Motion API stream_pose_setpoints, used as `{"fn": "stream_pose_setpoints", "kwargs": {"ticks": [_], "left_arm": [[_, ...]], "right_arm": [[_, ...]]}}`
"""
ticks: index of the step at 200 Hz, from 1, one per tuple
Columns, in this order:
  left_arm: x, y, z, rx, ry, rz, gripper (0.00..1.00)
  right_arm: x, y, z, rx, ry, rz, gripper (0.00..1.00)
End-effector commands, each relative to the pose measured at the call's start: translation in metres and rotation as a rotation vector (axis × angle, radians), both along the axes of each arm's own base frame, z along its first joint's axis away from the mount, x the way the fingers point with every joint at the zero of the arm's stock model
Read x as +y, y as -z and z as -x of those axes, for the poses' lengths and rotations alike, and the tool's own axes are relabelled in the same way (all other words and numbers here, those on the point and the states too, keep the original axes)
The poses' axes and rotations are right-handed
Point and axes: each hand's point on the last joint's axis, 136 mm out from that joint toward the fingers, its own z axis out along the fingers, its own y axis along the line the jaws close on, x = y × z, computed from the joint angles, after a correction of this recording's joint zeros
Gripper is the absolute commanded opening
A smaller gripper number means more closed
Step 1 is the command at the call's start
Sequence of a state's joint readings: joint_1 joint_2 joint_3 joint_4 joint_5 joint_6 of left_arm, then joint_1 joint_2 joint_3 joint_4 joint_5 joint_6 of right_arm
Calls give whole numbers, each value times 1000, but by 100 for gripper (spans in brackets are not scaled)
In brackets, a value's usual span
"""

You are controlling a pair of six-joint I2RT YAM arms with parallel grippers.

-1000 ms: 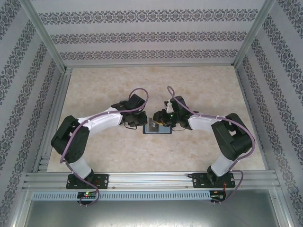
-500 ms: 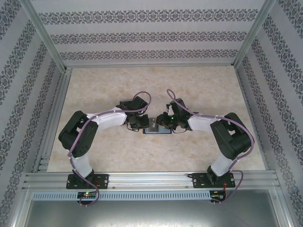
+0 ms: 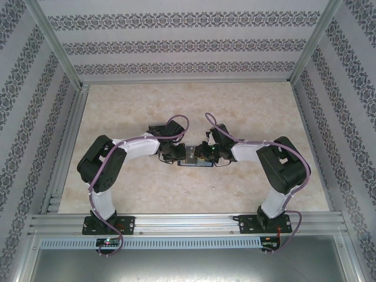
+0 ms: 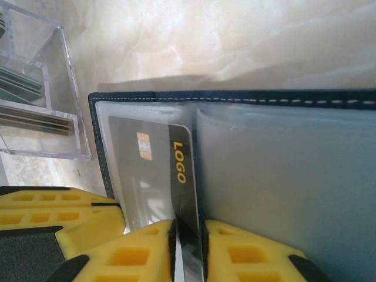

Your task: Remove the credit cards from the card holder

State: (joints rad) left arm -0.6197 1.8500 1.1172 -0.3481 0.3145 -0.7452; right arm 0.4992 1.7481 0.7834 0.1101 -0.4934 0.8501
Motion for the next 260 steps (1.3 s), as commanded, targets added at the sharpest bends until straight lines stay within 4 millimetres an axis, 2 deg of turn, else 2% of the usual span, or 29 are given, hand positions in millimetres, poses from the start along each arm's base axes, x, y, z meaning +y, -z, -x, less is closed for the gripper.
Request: {"fn": "stream_pose_setpoints", "kwargs": {"ticks": [1, 34, 91, 134, 163, 193, 223, 260], "left_arm": [[-3, 4, -3, 15, -7, 9, 12], [-1, 4, -3, 17, -9, -7, 10], [9, 9, 0, 35, -36, -61, 0], [13, 16, 2, 58, -44, -81, 0], [13, 13, 2, 55, -46, -77, 0], [6, -5, -5, 11, -38, -35, 0], [-1, -26, -14, -37, -26, -4, 5], [-7, -33, -18, -57, -9, 19, 8]], "right_arm": [[-1, 7, -2, 6, -10, 7, 17], [-6, 9, -2, 13, 1, 6, 0], [-23, 7, -1, 5, 28, 8, 0], [-41, 6, 2, 8, 55, 6, 0], [-48, 5, 5, 7, 59, 1, 0], [-41, 5, 5, 11, 48, -22, 0], [-25, 6, 3, 11, 17, -32, 0], [-11, 8, 0, 10, -9, -34, 0]]}}
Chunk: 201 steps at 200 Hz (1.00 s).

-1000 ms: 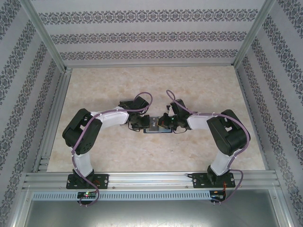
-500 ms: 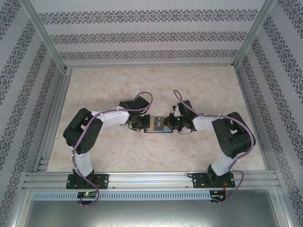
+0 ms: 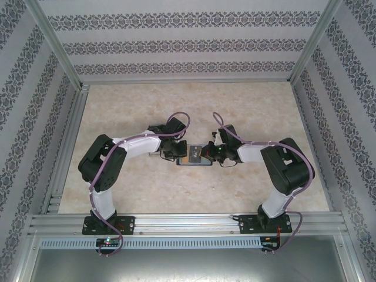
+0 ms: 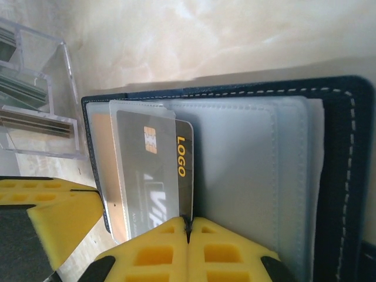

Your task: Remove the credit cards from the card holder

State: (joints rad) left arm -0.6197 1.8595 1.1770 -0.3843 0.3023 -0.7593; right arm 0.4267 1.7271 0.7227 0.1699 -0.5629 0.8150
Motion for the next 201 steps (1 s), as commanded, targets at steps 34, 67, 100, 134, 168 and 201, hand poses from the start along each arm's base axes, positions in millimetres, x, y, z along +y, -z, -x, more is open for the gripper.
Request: {"fn": "stream_pose_setpoints", "kwargs": {"ticks": [34, 67, 100, 134, 168, 201], "left_arm": [[-5, -11, -9, -27, 12, 16, 8], [-1, 6, -6, 10, 0, -16, 6], [10, 22, 2, 63, -13, -80, 2], [15, 30, 6, 86, -25, -107, 0], [19, 35, 8, 104, -27, -129, 0], [18, 36, 9, 107, -29, -129, 0]], "right_arm": [[13, 12, 1, 31, -28, 16, 0], [12, 15, 2, 36, -29, 19, 7], [5, 15, 3, 35, -16, 23, 15], [-1, 15, 4, 39, -4, 22, 18], [-6, 14, 5, 36, 6, 19, 15], [-6, 15, 6, 40, 2, 12, 8]]}}
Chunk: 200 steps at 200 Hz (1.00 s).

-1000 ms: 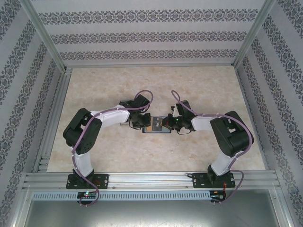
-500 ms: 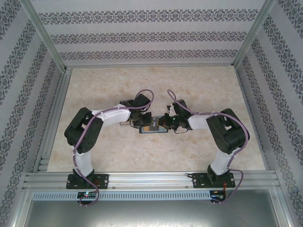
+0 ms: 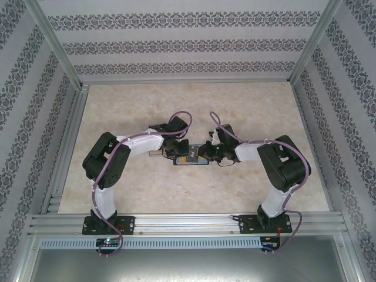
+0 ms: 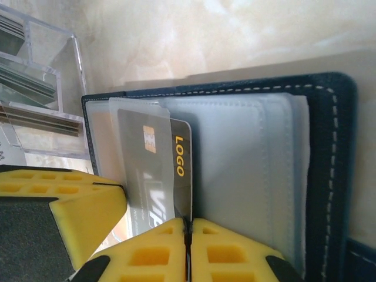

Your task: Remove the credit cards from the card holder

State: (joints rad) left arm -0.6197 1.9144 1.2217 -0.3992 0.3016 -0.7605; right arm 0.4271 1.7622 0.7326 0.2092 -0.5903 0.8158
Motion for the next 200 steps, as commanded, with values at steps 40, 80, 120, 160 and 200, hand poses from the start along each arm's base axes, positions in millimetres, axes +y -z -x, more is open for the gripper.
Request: {"fn": "stream_pose_setpoints", "kwargs": {"ticks": [40, 80, 120, 160, 200], "left_arm": [[24, 28, 16, 92, -26, -123, 0], [24, 27, 16, 92, -23, -125, 0], [21, 23, 14, 85, -15, -108, 0], [13, 5, 9, 51, -1, -67, 0], [1, -48, -8, -53, 12, 9, 2]], "right_arm": [[-15, 13, 9, 44, 26, 44, 0], [-30, 8, 12, 27, 42, 42, 0], [-48, -6, 14, -7, 58, 27, 0], [-63, -29, 14, -74, 73, 7, 0], [-67, -63, 13, -170, 45, 14, 0]]}}
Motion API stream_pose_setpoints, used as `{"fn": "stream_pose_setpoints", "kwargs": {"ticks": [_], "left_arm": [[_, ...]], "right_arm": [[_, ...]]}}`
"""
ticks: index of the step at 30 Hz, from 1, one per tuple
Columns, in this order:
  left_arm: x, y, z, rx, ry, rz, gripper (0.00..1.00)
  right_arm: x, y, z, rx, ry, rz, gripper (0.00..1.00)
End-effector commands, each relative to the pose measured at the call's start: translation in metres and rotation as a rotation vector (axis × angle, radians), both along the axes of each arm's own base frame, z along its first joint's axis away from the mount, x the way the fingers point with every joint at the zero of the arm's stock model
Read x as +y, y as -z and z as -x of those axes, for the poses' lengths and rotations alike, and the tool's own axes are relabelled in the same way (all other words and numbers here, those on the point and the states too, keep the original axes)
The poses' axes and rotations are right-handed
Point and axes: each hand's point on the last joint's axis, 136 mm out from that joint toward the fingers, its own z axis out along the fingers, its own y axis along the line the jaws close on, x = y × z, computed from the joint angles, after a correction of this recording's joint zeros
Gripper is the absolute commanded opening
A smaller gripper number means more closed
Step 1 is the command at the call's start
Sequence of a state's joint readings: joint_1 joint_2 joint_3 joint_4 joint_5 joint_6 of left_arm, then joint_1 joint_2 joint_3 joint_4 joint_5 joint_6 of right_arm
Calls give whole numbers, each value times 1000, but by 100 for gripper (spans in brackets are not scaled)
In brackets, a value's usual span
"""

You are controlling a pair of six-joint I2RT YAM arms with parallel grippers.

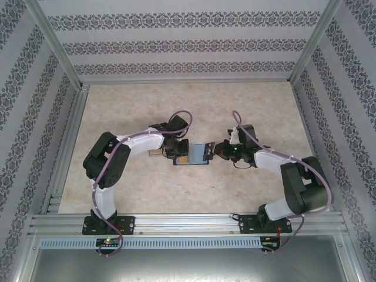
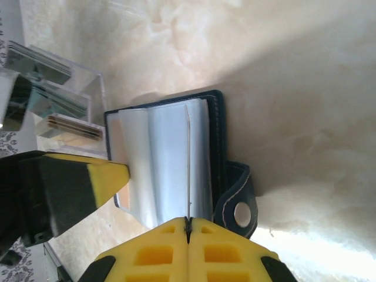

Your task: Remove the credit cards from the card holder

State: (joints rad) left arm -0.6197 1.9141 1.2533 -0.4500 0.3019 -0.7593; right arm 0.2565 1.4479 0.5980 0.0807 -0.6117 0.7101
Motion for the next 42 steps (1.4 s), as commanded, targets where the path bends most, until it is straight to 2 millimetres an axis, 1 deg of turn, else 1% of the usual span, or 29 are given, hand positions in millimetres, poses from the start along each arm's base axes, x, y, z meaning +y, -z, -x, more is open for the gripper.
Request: {"fn": "stream_pose_setpoints", "kwargs": {"ticks": [1, 3, 4, 5, 7, 9, 10, 11, 13, 14, 16, 18, 21, 24, 27, 30, 32, 37, 42], "left_arm": [[0, -44, -9, -72, 10, 22, 3], [0, -66, -14, -118, 2, 46, 6], [3, -80, -17, -151, -7, 53, 10], [7, -92, -20, -181, -21, 54, 16], [21, -118, -24, -259, -62, 46, 38], [38, -141, -27, -323, -111, 36, 52], [50, -151, -27, -349, -142, 26, 63], [62, -161, -26, -372, -178, 11, 76], [90, -176, -23, -415, -255, -32, 97], [103, -183, -20, -437, -289, -53, 100], [127, -197, -12, -473, -348, -69, 100], [151, -206, -1, -497, -413, -74, 100], [181, -213, 19, -523, -491, -80, 99], [203, -215, 39, -544, -551, -96, 99], [219, -213, 58, -555, -592, -112, 100], [232, -213, 72, -566, -623, -125, 100], [239, -215, 80, -578, -638, -132, 100], [252, -217, 96, -590, -661, -160, 99], [260, -218, 107, -599, -680, -171, 100]], "right_arm": [[-2, -18, 5, -54, -43, 20, 0], [-4, -33, 2, -92, -50, 36, 0], [-4, -41, 1, -116, -54, 47, 0], [-4, -48, 0, -139, -59, 58, 0], [-1, -68, -4, -207, -86, 98, 0], [4, -85, -8, -277, -123, 160, 0], [10, -96, -12, -316, -153, 185, 0], [15, -103, -15, -341, -177, 203, 0], [28, -114, -21, -391, -231, 238, 0], [34, -119, -26, -415, -258, 259, 0], [49, -127, -32, -456, -325, 303, 0], [64, -135, -39, -498, -396, 346, 0], [88, -142, -48, -558, -492, 376, 0], [113, -148, -55, -631, -576, 402, 0], [138, -150, -58, -713, -673, 450, 0], [162, -149, -55, -824, -794, 518, 0], [179, -147, -51, -922, -891, 595, 0], [203, -134, -54, -1041, -1054, 755, 0], [214, -116, -61, -1127, -1180, 915, 0]]}}
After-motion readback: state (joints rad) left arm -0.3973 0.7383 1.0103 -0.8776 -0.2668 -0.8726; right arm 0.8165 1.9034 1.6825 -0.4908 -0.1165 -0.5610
